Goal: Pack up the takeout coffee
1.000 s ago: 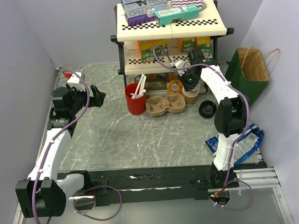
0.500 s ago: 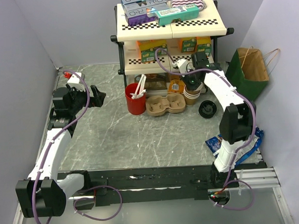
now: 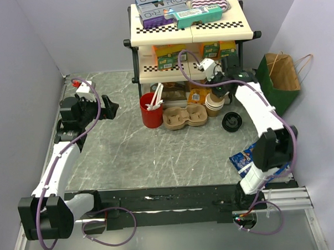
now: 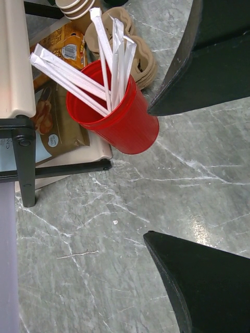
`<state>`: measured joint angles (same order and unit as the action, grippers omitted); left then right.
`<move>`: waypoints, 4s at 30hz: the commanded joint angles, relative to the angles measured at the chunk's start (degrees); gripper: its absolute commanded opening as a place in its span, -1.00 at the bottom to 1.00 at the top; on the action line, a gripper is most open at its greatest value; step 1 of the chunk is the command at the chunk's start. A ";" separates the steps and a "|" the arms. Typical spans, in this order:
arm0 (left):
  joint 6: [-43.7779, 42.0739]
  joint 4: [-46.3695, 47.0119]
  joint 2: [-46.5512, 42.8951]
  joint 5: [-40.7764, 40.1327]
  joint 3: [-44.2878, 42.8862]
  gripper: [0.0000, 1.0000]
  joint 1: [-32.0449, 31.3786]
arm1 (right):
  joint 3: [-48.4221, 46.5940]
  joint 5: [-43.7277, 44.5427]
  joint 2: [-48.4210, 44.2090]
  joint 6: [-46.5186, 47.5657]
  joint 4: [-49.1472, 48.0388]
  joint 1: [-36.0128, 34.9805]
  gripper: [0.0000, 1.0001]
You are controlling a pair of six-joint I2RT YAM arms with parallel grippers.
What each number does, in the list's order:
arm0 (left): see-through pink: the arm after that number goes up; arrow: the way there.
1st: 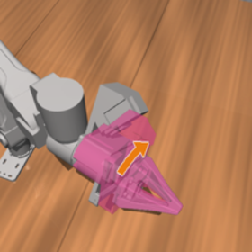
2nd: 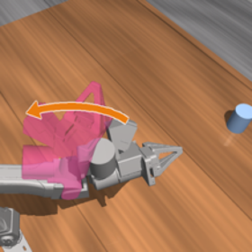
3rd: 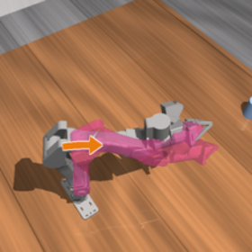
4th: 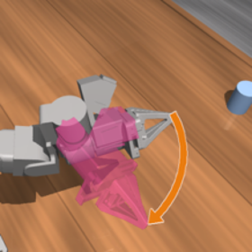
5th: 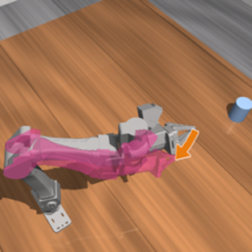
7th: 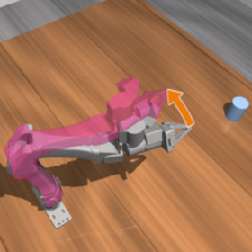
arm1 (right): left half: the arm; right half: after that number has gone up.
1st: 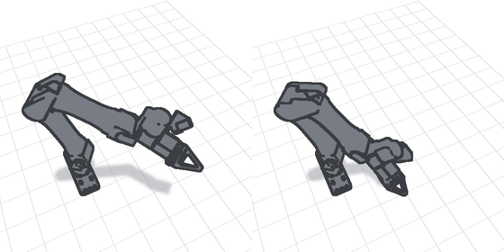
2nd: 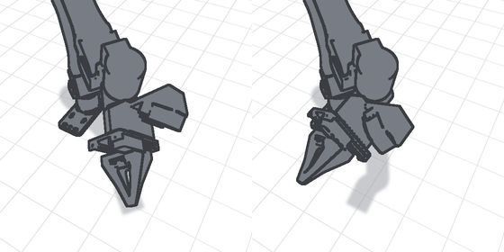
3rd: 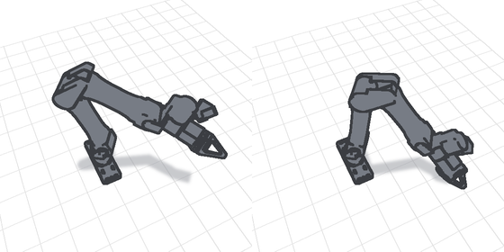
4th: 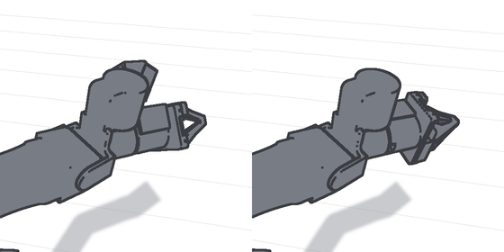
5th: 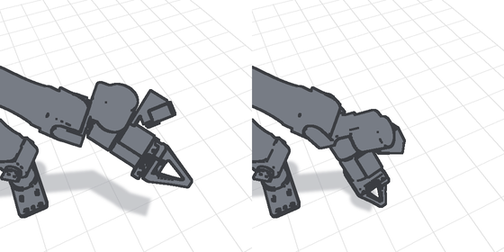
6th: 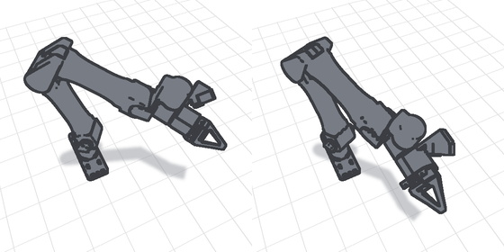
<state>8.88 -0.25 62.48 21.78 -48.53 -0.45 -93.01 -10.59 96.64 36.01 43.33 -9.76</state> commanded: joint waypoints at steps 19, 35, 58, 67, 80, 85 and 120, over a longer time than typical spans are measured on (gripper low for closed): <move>-2.29 -3.26 1.07 -0.07 -4.82 0.99 0.27 | 26.74 -12.62 -24.58 26.12 2.99 -33.29 -1.00; -3.52 -3.09 1.94 -2.00 -6.22 0.99 0.27 | 28.60 -21.05 -15.52 28.85 -7.48 -41.65 -1.00; -5.19 -4.14 2.21 -2.45 -5.52 0.99 0.19 | 24.11 -20.88 -6.47 30.88 -5.63 -44.73 -0.58; -5.02 -4.76 3.00 -1.92 -6.66 0.99 0.19 | 22.01 -19.82 -9.53 29.39 -2.91 -42.37 -0.35; -3.17 -2.83 -0.77 0.46 -2.89 0.99 0.27 | 16.89 -10.88 -18.32 -1.98 -3.60 -19.09 0.04; -1.77 -1.07 -1.31 1.16 0.37 0.99 1.94 | 23.75 -5.14 -25.27 -2.17 -3.44 -9.78 0.04; -0.36 -0.89 4.32 1.42 -4.46 0.99 2.73 | 32.37 10.32 -6.29 3.28 -16.08 5.10 -0.02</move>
<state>8.25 -3.20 66.37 22.68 -50.72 1.76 -58.83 -2.17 89.36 38.13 30.13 -4.93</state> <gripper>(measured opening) 0.995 0.497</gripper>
